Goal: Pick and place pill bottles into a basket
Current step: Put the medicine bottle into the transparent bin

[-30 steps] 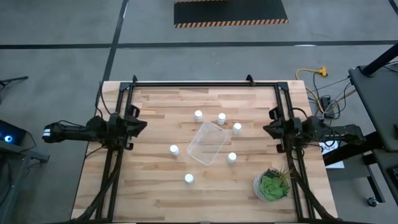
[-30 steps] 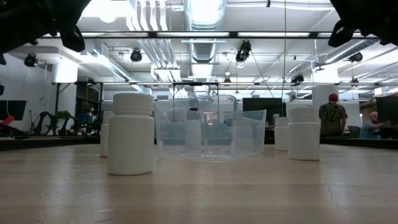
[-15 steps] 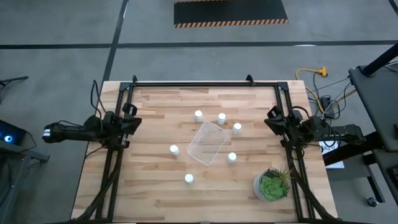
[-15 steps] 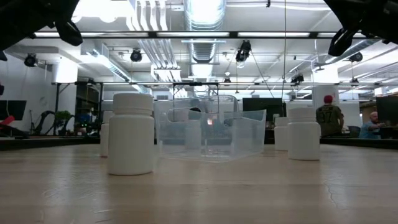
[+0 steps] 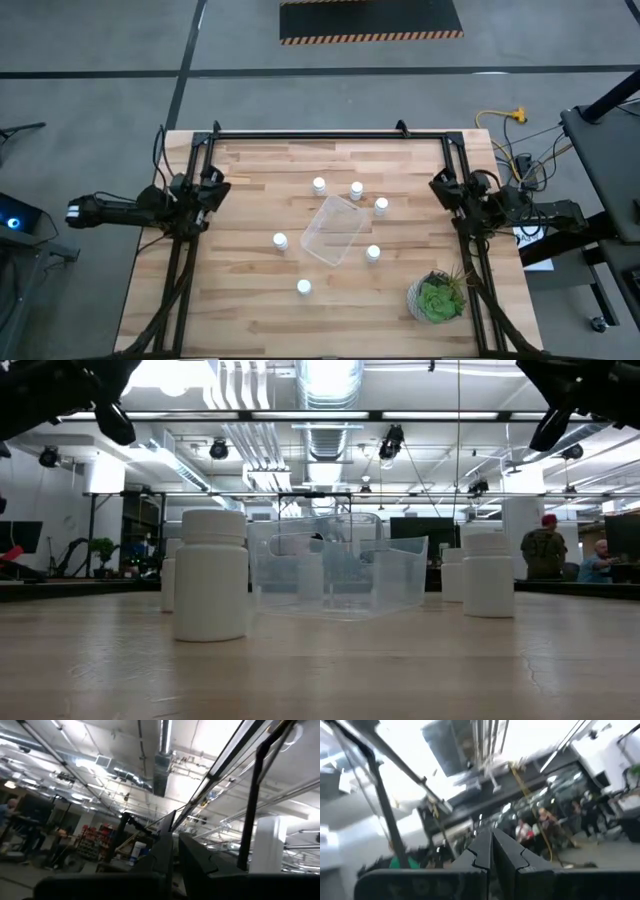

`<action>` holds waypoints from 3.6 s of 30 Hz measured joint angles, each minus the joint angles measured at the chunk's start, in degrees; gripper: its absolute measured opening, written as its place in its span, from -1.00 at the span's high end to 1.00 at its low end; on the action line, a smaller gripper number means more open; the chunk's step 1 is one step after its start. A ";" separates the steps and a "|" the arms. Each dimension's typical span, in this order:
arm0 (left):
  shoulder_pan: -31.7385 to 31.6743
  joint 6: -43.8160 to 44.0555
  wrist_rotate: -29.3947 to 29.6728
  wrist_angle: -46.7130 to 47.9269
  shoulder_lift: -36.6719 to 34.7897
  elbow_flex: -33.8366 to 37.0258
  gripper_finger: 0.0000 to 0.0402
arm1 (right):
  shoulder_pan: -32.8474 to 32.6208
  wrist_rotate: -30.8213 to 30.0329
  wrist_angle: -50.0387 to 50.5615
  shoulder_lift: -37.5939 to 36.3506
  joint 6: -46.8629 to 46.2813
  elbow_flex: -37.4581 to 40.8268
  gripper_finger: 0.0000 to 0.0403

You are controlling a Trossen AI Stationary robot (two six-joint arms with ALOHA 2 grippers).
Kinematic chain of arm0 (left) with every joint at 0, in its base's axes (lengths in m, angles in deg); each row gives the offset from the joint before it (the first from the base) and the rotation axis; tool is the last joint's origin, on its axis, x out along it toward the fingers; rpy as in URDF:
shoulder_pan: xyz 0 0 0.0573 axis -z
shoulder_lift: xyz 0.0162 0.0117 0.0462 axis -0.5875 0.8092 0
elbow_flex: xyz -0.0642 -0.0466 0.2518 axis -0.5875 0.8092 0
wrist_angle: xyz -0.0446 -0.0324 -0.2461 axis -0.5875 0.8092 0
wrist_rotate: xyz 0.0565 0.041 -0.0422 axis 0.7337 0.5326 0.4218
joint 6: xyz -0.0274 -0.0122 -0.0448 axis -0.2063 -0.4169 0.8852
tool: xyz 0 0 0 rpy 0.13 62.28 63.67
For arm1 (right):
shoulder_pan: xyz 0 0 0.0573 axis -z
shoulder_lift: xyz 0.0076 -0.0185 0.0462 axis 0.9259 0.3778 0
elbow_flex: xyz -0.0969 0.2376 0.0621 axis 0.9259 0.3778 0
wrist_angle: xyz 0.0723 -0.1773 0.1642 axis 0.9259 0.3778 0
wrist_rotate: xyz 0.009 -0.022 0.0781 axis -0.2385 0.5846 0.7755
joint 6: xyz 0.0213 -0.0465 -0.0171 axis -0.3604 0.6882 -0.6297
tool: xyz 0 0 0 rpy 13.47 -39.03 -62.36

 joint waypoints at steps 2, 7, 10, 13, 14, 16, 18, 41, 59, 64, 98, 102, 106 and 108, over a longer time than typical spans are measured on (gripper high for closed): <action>-0.04 -0.01 0.26 0.54 1.93 -1.53 0.94 | -0.02 -0.38 -1.54 -0.02 1.75 -0.50 0.96; -0.04 -3.39 0.22 3.46 7.86 -8.49 0.94 | -0.04 -1.45 2.32 1.64 8.54 -7.45 0.96; -0.04 -4.75 0.81 8.38 11.86 -12.84 0.94 | -0.04 -2.59 12.13 4.77 12.01 -14.05 0.96; -0.04 -4.89 0.94 8.99 15.00 -16.87 0.94 | -0.02 -5.03 23.26 9.38 12.34 -21.61 0.96; -0.04 -5.02 0.94 8.89 15.77 -18.22 0.94 | -0.04 -5.49 26.50 11.17 12.34 -24.08 0.96; -0.04 -5.10 0.94 9.50 17.17 -20.63 0.94 | -0.02 -6.02 32.53 15.08 12.37 -28.91 0.96; -0.07 -5.15 0.95 12.02 19.78 -23.08 0.94 | -0.04 -6.05 37.97 19.23 12.52 -33.41 0.96; -0.58 -5.51 0.98 34.15 38.22 -38.14 0.94 | -0.02 -6.03 61.48 47.47 4.98 -52.59 0.96; -8.82 -6.65 2.44 49.55 34.84 -38.36 0.91 | 2.42 -8.93 78.22 49.35 2.26 -57.33 0.96; -11.70 -8.55 -0.87 50.92 34.65 -39.13 0.80 | 4.77 -8.77 78.20 49.23 2.74 -57.33 0.95; -19.21 -13.56 -10.42 67.49 48.17 -52.96 -0.07 | 13.46 3.45 78.85 53.95 -3.73 -57.22 0.10; -19.21 -13.56 -10.36 67.51 48.34 -52.96 -0.20 | 13.49 3.68 79.45 56.06 -3.73 -57.22 -0.03; -19.21 -13.53 -10.38 67.53 48.25 -52.96 -0.26 | 13.48 6.03 79.45 57.80 -2.94 -57.22 -0.11; -19.21 -13.54 -10.38 67.51 48.07 -52.96 -0.26 | 13.46 6.22 79.56 58.61 -2.84 -57.22 -0.12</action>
